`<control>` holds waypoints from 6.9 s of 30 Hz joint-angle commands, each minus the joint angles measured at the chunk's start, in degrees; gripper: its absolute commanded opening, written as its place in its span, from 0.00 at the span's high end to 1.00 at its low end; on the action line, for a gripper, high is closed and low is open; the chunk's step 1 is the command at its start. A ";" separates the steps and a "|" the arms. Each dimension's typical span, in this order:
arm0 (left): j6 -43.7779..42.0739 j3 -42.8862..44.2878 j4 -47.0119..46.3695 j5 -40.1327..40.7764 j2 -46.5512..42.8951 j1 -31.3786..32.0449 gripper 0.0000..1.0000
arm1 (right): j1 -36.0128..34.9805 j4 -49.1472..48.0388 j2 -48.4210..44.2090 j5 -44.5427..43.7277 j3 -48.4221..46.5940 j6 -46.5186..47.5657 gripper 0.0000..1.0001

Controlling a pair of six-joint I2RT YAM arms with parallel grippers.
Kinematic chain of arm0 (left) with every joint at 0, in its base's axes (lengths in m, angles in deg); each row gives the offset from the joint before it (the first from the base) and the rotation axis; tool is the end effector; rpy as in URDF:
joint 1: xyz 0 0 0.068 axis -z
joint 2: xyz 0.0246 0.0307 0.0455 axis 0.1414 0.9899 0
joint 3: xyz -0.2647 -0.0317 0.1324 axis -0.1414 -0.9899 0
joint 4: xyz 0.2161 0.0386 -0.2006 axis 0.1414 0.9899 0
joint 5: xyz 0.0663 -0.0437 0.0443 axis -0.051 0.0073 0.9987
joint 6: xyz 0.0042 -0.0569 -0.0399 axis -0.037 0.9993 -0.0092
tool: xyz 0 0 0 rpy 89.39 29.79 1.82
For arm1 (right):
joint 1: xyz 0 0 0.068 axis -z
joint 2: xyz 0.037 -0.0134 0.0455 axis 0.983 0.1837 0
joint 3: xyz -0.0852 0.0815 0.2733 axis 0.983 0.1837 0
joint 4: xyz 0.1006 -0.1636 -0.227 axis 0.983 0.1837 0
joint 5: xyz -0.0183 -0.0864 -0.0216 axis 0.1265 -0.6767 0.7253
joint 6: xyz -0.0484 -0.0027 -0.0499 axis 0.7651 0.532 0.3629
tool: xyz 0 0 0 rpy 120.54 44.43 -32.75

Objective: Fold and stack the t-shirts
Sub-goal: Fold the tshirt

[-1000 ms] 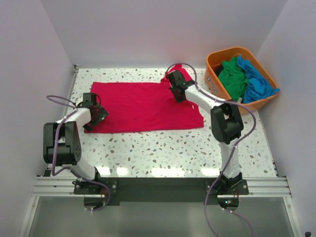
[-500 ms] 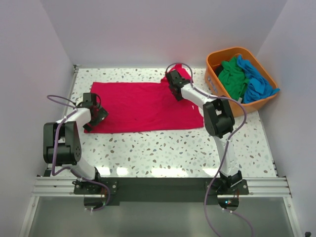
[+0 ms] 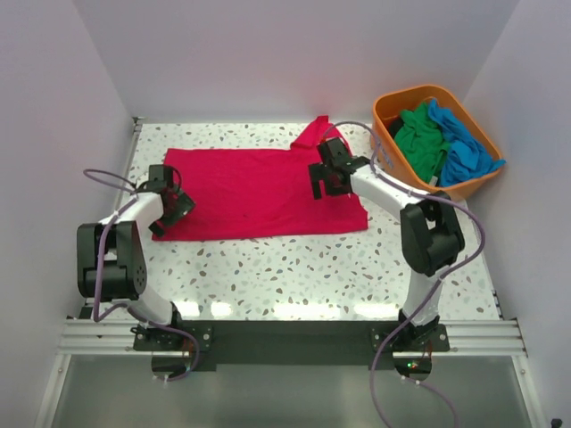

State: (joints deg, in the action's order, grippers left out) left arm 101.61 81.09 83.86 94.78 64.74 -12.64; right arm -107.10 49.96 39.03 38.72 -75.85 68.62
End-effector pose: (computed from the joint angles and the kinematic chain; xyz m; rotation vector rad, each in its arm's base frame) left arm 0.3395 0.0415 0.1529 -1.1603 2.3668 0.1247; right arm 0.4225 0.2005 0.2054 -0.2215 2.4739 -0.1512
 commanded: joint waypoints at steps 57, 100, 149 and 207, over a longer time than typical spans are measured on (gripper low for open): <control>-10.03 49.69 10.29 5.33 32.67 1.87 0.05 | 1.58 2.45 -9.25 4.96 2.54 -14.97 0.01; -5.91 49.97 17.94 16.15 37.61 7.41 1.00 | 6.85 0.17 26.17 -11.65 -35.78 -15.41 0.19; -5.19 23.26 6.96 14.93 11.42 7.68 1.00 | 6.59 -4.94 -18.72 -7.26 13.86 -20.51 1.00; 5.43 9.80 16.97 20.90 -1.84 7.94 0.00 | 3.51 13.52 -41.94 10.68 39.37 -20.95 0.41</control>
State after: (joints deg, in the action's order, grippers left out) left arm 105.96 88.94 98.33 114.02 67.54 -4.62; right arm -103.25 59.19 0.51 50.02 -35.35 46.34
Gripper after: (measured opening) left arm 0.968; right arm 0.565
